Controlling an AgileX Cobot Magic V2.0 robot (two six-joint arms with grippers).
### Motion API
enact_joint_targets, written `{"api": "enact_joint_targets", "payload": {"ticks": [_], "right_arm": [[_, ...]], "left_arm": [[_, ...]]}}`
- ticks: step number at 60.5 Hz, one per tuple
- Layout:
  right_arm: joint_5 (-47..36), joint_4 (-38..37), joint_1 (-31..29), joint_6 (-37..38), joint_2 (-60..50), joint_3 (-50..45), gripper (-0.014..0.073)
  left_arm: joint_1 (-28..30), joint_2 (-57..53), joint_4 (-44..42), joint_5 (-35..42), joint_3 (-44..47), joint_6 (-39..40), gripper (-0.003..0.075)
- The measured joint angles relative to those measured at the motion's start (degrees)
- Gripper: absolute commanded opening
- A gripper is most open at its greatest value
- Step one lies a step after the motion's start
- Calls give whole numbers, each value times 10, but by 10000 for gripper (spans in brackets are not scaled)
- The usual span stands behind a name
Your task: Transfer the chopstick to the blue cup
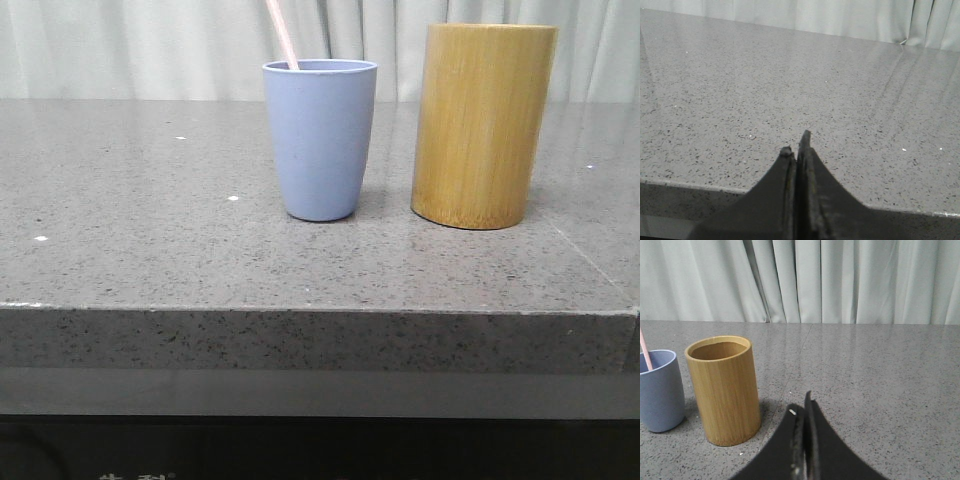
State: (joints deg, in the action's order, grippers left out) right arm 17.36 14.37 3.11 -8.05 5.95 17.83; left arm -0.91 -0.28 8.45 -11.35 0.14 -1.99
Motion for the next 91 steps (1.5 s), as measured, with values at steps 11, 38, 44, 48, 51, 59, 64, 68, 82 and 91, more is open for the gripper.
{"api": "enact_joint_targets", "payload": {"ticks": [11, 38, 44, 48, 51, 59, 64, 68, 82, 91], "right_arm": [[0, 0, 0, 0, 0, 0, -88], [-1, 1, 0, 0, 0, -1, -88], [-14, -4, 0, 0, 0, -18, -88], [-30, -15, 0, 0, 0, -42, -88], [-43, -26, 0, 0, -4, -71, -88], [-64, -40, 0, 0, -33, -140, -88], [-66, -39, 0, 0, -59, -175, -88], [-70, -39, 0, 0, -63, -189, -88], [-69, -38, 0, 0, -66, -194, -88], [-69, -38, 0, 0, -66, -194, -88]], "left_arm": [[0, 0, 0, 1, 0, 0, -19], [0, 0, 0, 1, 0, 0, -19], [0, 0, 0, 1, 0, 0, -19], [0, 0, 0, 1, 0, 0, -19], [0, 0, 0, 1, 0, 0, -19], [0, 0, 0, 1, 0, 0, -19], [0, 0, 0, 1, 0, 0, -19], [0, 0, 0, 1, 0, 0, -19], [0, 0, 0, 1, 0, 0, -19], [0, 0, 0, 1, 0, 0, -19]]}}
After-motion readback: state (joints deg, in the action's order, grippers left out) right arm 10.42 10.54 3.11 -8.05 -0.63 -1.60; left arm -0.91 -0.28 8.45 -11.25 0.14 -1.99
